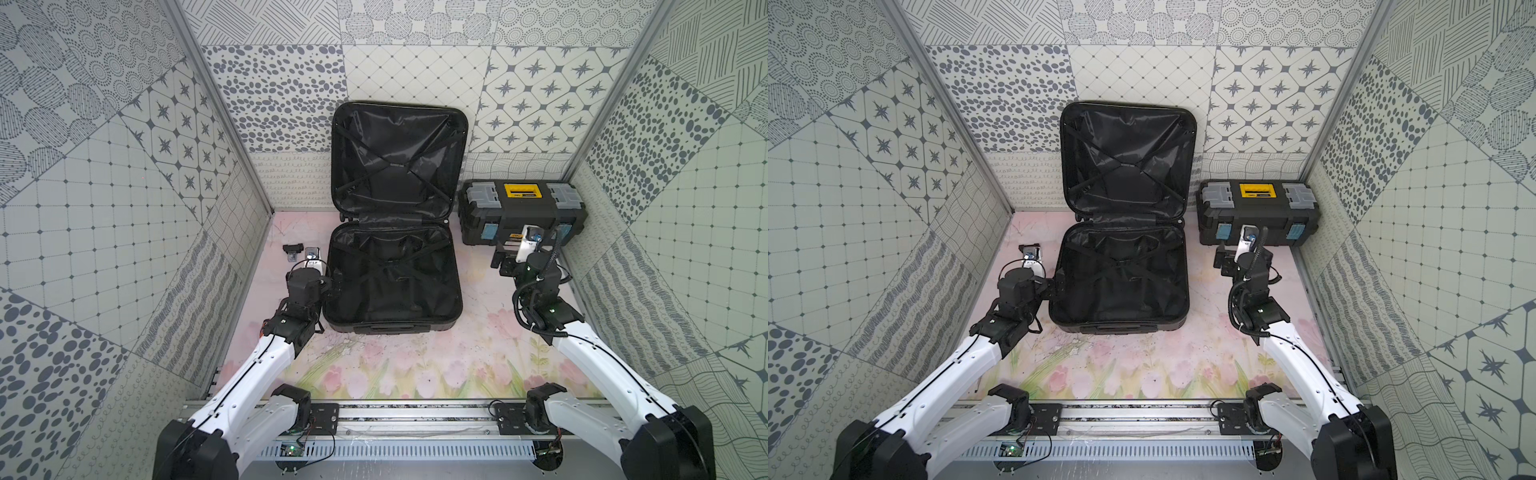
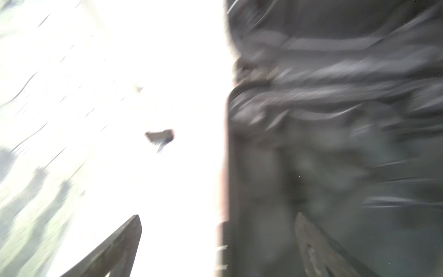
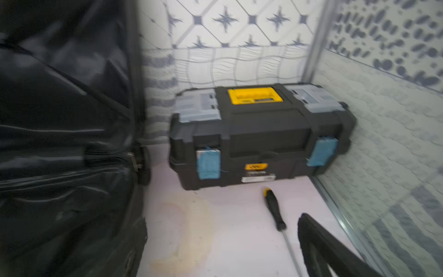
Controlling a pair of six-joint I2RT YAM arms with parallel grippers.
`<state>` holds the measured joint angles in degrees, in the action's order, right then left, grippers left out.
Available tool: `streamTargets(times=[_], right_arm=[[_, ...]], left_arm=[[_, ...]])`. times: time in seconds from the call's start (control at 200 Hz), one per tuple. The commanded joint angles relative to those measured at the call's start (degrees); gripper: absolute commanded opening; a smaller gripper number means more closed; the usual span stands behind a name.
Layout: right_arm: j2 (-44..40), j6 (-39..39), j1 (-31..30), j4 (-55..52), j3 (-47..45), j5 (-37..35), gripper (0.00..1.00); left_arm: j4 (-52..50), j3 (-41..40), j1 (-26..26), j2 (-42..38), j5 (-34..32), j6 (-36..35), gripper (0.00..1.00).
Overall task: Open the suitcase zippers
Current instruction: Reset both arms
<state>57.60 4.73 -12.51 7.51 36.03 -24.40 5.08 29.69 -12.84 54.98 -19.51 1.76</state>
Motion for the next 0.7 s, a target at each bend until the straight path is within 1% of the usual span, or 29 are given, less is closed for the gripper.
streamTargets(times=[0.0, 0.03, 0.075, 0.095, 0.175, 0.2, 0.235, 0.33, 0.365, 0.4, 0.45, 0.51, 0.525, 0.57, 0.605, 0.625, 0.66, 0.675, 0.695], right_arm=[[-1.31, 1.65, 6.44, 7.07, -3.56, 2.14, 0.99], [-0.48, 2.61, 7.67, 6.57, -4.0, 1.97, 0.99], [0.72, 3.72, 9.73, 6.4, -4.72, 2.3, 0.99], [1.2, 3.87, 10.48, 7.01, -4.67, 3.07, 0.99], [2.9, 3.95, 12.44, 12.0, -9.08, 6.98, 0.99], [3.53, 4.25, 12.89, 13.59, -9.92, 8.51, 0.99], [4.7, 4.9, 13.61, 15.64, -10.97, 10.72, 0.99], [9.63, 6.21, 15.29, 19.79, -11.82, 16.13, 0.99], [11.32, 6.24, 15.4, 20.65, -12.0, 16.57, 0.99], [12.92, 6.09, 15.49, 21.63, -12.16, 17.34, 0.99], [15.59, 4.88, 15.5, 28.07, -14.11, 19.16, 0.99], [18.89, 5.03, 15.5, 36.19, -16.75, 20.03, 0.99], [19.88, 5.05, 15.57, 38.44, -17.4, 20.54, 0.99], [22.68, 3.76, 15.58, 43.84, -18.72, 22.87, 0.99], [25.01, 2.68, 15.56, 48.13, -19.75, 25.54, 0.99], [26.56, 1.87, 15.51, 50.64, -20.24, 27.35, 0.99], [29.33, 0.58, 15.5, 54.92, -21.16, 30.81, 0.99], [30.68, 0.05, 15.44, 56.36, -21.54, 31.99, 0.99], [32.56, -0.16, 15.34, 60.06, -21.95, 32.62, 0.99]], left_arm=[[21.37, -8.71, 11.87, 4.42, 1.71, 0.26, 0.99], [20.8, -9.01, 13.28, 6.28, 1.08, 1.64, 0.99], [21.15, -9.66, 14.93, 9.07, 1.68, 1.76, 0.99], [21.89, -10.14, 15.64, 10.22, 2.45, 1.85, 0.99], [24.1, -10.78, 17.12, 13.62, 4.51, 2.69, 0.99], [23.79, -10.52, 17.21, 13.77, 5.89, 3.14, 0.99], [28.2, -11.54, 17.38, 14.85, 7.71, 3.07, 0.99], [33.03, -10.65, 18.79, 19.82, 12.15, 9.37, 0.99], [35.0, -9.93, 19.15, 21.98, 14.79, 9.64, 0.99], [36.69, -9.24, 19.22, 23.59, 17.76, 7.88, 0.99], [37.93, -8.45, 19.1, 25.37, 20.35, 5.3, 0.99], [51.02, -12.24, 19.28, 29.79, 21.17, 4.33, 0.99], [52.74, -13.05, 19.36, 30.01, 21.99, 4.08, 0.99], [51.21, -13.0, 18.79, 29.79, 23.7, 2.97, 0.99], [52.17, -12.78, 17.57, 31.99, 23.37, 1.45, 0.99], [55.66, -13.4, 16.86, 34.4, 22.97, 0.9, 0.99], [65.87, -15.48, 16.59, 37.97, 22.79, -0.02, 0.99], [67.78, -16.46, 16.69, 38.05, 22.36, 0.14, 0.99], [67.21, -16.83, 16.62, 37.2, 21.58, 0.48, 0.99]])
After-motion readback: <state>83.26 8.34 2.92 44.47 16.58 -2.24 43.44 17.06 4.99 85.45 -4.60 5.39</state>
